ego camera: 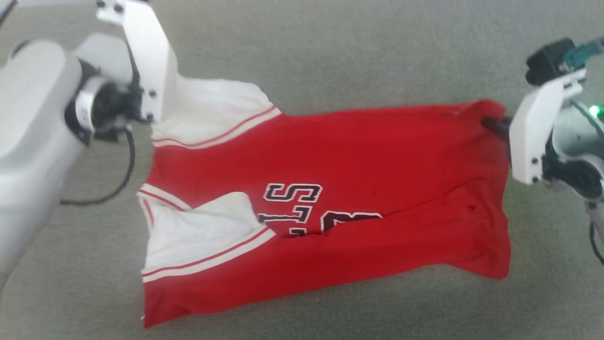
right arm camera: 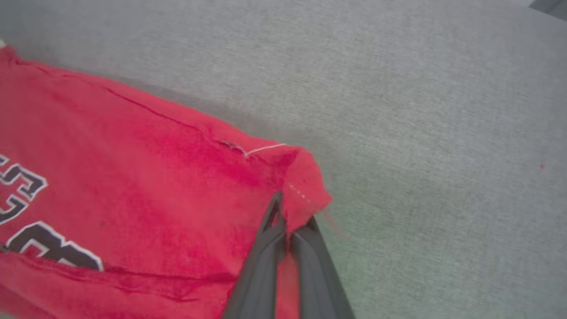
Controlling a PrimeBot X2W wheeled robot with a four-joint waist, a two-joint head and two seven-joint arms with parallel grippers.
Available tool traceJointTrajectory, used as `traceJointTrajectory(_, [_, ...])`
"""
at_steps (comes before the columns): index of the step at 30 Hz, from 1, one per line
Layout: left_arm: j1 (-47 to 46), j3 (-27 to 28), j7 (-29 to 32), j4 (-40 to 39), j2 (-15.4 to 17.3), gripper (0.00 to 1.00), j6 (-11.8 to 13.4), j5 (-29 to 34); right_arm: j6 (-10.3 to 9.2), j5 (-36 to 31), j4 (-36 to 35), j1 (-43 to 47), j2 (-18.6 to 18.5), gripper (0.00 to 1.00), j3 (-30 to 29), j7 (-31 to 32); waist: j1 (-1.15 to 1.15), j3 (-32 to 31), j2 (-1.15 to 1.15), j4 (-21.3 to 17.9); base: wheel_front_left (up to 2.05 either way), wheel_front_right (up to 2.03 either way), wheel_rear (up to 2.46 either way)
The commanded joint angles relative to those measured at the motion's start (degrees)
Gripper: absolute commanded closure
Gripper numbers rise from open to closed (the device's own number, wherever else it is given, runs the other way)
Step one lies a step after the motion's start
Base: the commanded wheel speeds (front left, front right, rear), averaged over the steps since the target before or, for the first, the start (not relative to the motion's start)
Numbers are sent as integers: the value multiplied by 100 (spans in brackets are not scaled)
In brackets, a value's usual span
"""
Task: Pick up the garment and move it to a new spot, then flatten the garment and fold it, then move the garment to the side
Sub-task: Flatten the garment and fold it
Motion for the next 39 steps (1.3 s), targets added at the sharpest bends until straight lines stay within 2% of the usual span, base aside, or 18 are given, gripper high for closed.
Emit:
traceJointTrajectory(1, [144,-12,88,-218,99,100,114,-39,0,42,-117,161,-65,100,-25,72,0,-166,0,134,0,0,0])
traceJointTrajectory(9, [1091,-105,760,-2615,960,100,1192,-156,0,159,-1019,1138,-387,100,-539,638,0,-412,0,290,0,0,0])
traceJointTrajectory(15, [1861,-244,876,-3824,1457,100,1800,-169,0,100,-1344,1926,-234,100,-1111,1111,0,-477,0,352,0,0,0])
traceJointTrajectory(18, [2204,-321,825,-3973,1539,100,1945,-227,0,-16,-1366,2217,-76,100,-1331,1249,0,-485,0,367,0,0,0])
traceJointTrajectory(23, [2679,-297,531,-3614,1410,100,1915,-507,0,-13,-1248,2386,267,100,-1393,1295,0,-487,0,328,0,0,0])
traceJointTrajectory(24, [2722,-256,410,-3521,1355,59,1842,-543,0,-1,-1180,2356,341,94,-1410,1256,0,-487,0,312,0,0,0])
traceJointTrajectory(25, [2788,-207,301,-3386,1292,9,1819,-585,0,-91,-1125,2317,360,76,-1399,1228,0,-488,0,303,0,0,0])
traceJointTrajectory(26, [2851,-173,200,-3251,1251,0,1770,-617,0,-134,-1087,2285,380,40,-1381,1188,0,-494,0,299,0,0,0])
traceJointTrajectory(27, [2898,-156,121,-3131,1221,0,1724,-659,1,-97,-1044,2262,436,0,-1368,1174,0,-501,0,294,0,0,0])
traceJointTrajectory(33, [2944,11,-398,-2591,1070,0,1328,-713,1,-102,-908,2133,472,0,-1406,1076,0,-567,0,304,0,0,0])
traceJointTrajectory(39, [3007,238,-968,-2379,994,0,1155,-683,1,-132,-1038,2136,427,0,-1492,954,0,-667,0,348,0,0,0])
